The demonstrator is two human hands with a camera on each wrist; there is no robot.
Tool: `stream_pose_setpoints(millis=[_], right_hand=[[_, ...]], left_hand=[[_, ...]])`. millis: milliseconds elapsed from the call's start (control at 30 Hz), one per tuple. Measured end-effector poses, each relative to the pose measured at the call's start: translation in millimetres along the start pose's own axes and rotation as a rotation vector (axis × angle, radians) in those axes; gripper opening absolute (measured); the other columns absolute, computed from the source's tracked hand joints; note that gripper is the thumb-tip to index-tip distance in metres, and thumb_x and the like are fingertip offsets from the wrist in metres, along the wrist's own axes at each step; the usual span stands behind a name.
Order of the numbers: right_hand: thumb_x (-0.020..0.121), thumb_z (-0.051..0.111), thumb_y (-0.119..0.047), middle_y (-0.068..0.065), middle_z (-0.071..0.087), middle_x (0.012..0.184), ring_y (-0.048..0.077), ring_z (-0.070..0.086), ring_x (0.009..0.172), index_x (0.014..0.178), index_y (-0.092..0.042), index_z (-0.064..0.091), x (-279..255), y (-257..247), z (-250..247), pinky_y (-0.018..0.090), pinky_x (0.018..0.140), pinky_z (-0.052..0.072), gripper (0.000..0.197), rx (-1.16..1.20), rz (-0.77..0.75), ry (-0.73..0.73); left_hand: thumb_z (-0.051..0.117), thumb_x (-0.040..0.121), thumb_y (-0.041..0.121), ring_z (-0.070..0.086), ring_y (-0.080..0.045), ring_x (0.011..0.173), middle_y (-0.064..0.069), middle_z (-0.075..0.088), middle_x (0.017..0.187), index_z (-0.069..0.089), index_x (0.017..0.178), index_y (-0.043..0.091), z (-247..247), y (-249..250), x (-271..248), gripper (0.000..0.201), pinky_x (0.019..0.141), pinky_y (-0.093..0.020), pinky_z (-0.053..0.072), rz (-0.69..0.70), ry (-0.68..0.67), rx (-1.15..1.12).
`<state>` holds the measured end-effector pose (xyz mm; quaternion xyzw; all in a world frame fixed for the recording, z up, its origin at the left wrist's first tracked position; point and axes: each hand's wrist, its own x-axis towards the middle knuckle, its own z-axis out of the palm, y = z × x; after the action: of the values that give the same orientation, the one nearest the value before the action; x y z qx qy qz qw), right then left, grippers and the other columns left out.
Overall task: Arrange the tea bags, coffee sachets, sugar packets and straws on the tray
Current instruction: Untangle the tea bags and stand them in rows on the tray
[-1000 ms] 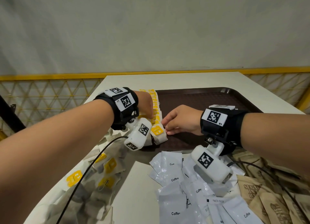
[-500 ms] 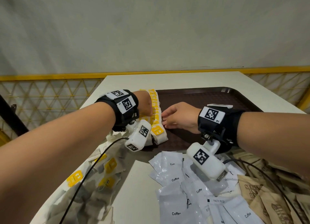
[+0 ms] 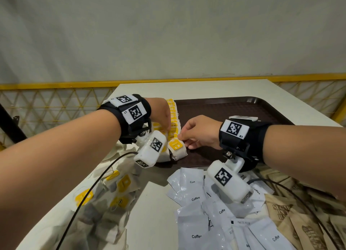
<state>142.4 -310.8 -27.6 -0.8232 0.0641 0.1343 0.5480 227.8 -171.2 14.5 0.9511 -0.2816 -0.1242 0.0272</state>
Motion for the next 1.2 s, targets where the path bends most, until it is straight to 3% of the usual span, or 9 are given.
stream_pose_setpoints(millis=[167, 400, 567, 700, 833, 967, 1067, 1200], right_hand=[[0.086, 0.063, 0.008, 0.009, 0.057, 0.069, 0.016, 0.056, 0.058, 0.082, -0.011, 0.051, 1.7, -4.6, 2.2, 0.022, 0.053, 0.05, 0.023, 0.016, 0.02, 0.014], [0.089, 0.057, 0.009, 0.011, 0.057, 0.07, 0.018, 0.057, 0.059, 0.083, -0.01, 0.049, 4.8, -2.9, 4.9, 0.027, 0.057, 0.053, 0.021, 0.083, 0.015, 0.048], [0.087, 0.07, -0.015, 0.007, 0.055, 0.068, 0.014, 0.053, 0.055, 0.075, -0.011, 0.051, -1.0, -1.5, 4.7, 0.024, 0.049, 0.047, 0.023, -0.03, 0.036, 0.014], [0.08, 0.07, 0.007, 0.01, 0.056, 0.067, 0.015, 0.056, 0.055, 0.083, -0.013, 0.048, -5.4, 1.4, 4.0, 0.024, 0.051, 0.049, 0.03, -0.051, 0.065, -0.039], [0.083, 0.063, 0.014, 0.015, 0.056, 0.069, 0.02, 0.059, 0.057, 0.089, -0.011, 0.045, -5.8, 0.2, 5.3, 0.024, 0.05, 0.052, 0.031, 0.064, 0.051, -0.012], [0.085, 0.058, 0.016, 0.017, 0.054, 0.068, 0.021, 0.059, 0.056, 0.087, -0.009, 0.044, -4.3, -1.7, 9.1, 0.025, 0.047, 0.053, 0.029, 0.114, 0.043, 0.021], [0.086, 0.056, 0.017, 0.018, 0.054, 0.069, 0.022, 0.06, 0.055, 0.086, -0.009, 0.043, -4.0, -1.7, 11.7, 0.025, 0.046, 0.053, 0.029, 0.129, 0.06, 0.021], [0.086, 0.055, 0.017, 0.02, 0.055, 0.071, 0.025, 0.061, 0.059, 0.085, -0.008, 0.043, -5.5, -0.9, 11.9, 0.026, 0.048, 0.054, 0.027, 0.145, 0.069, 0.021]], left_hand=[[0.074, 0.079, 0.037, 0.062, -0.015, 0.099, 0.001, 0.071, 0.102, 0.075, 0.098, 0.016, 4.0, 1.8, -1.2, 0.029, 0.092, -0.031, 0.049, -0.007, -0.045, 0.001], [0.067, 0.086, 0.029, 0.056, -0.012, 0.088, 0.001, 0.068, 0.099, 0.073, 0.098, 0.015, 3.0, 7.3, 0.7, 0.02, 0.082, -0.027, 0.046, 0.026, -0.045, 0.045], [0.062, 0.089, 0.02, 0.061, -0.019, 0.097, -0.004, 0.069, 0.106, 0.072, 0.103, 0.01, 4.0, 11.8, 7.4, 0.02, 0.092, -0.034, 0.05, 0.038, -0.055, 0.137], [0.061, 0.09, 0.015, 0.055, -0.009, 0.084, 0.005, 0.064, 0.091, 0.072, 0.101, 0.014, 2.8, 13.4, 8.6, 0.016, 0.087, -0.028, 0.047, 0.07, -0.074, 0.126], [0.062, 0.088, 0.013, 0.053, -0.004, 0.072, 0.014, 0.059, 0.075, 0.073, 0.094, 0.017, 5.3, 12.5, 9.5, 0.014, 0.083, -0.027, 0.048, 0.086, -0.05, 0.088], [0.064, 0.087, 0.018, 0.055, -0.009, 0.078, 0.006, 0.063, 0.084, 0.071, 0.089, 0.018, 7.4, 8.9, 9.2, 0.007, 0.079, -0.026, 0.047, 0.08, -0.01, 0.073], [0.064, 0.088, 0.028, 0.053, -0.015, 0.081, -0.001, 0.062, 0.089, 0.071, 0.094, 0.01, 3.5, 7.4, 7.2, 0.021, 0.065, -0.021, 0.041, 0.038, 0.08, 0.053], [0.069, 0.083, 0.039, 0.056, -0.015, 0.084, 0.0, 0.066, 0.091, 0.071, 0.087, 0.014, -2.7, 6.5, 2.5, 0.026, 0.079, -0.029, 0.046, 0.002, 0.014, 0.052]])
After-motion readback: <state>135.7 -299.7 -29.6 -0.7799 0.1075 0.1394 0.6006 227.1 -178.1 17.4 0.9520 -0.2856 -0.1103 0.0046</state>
